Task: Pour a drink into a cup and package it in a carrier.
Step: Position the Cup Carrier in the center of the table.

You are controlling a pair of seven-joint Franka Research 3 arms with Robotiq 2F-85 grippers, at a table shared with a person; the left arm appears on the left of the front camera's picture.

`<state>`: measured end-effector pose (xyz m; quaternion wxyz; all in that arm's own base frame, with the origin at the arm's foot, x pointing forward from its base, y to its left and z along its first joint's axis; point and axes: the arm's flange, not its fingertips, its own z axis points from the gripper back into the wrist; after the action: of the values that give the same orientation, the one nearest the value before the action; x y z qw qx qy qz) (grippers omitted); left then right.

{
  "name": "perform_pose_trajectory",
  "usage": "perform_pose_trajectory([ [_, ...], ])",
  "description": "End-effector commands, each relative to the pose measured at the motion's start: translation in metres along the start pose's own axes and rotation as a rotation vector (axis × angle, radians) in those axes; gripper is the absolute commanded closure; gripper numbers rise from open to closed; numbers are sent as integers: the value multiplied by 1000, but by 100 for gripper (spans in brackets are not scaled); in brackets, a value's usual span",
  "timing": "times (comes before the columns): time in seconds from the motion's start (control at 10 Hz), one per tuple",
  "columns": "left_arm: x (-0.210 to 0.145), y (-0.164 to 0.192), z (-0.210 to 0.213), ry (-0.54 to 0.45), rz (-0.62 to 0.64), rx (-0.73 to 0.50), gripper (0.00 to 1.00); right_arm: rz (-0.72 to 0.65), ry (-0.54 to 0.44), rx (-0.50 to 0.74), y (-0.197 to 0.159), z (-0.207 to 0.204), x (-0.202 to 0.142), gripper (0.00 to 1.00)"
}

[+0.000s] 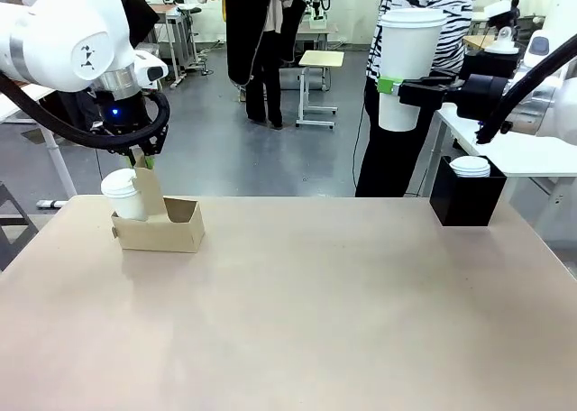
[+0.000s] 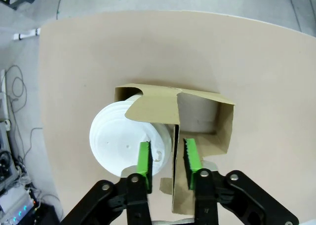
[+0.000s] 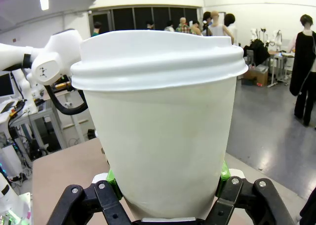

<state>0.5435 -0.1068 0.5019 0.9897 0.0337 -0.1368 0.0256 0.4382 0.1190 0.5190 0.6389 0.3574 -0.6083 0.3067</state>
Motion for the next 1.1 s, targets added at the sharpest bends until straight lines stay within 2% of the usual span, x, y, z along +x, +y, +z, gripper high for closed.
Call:
perform_pose_trajectory([
  [0.0, 3, -3, 2, 4, 8, 19, 100, -2, -7, -1, 2, 0, 3, 20],
  [0.4, 9, 1, -2, 47, 47, -16, 100, -2, -7, -1, 2, 0, 3, 20],
  [0.5, -1, -2, -2, 10, -1, -1, 100, -2, -7, -1, 2, 0, 3, 20],
  [0.9, 1, -3, -2, 16, 0, -5, 98, -2, -7, -1, 2, 0, 3, 20],
  [1.0, -4, -5, 9, -2, 29, 8, 98, -2, -7, -1, 2, 0, 3, 20],
])
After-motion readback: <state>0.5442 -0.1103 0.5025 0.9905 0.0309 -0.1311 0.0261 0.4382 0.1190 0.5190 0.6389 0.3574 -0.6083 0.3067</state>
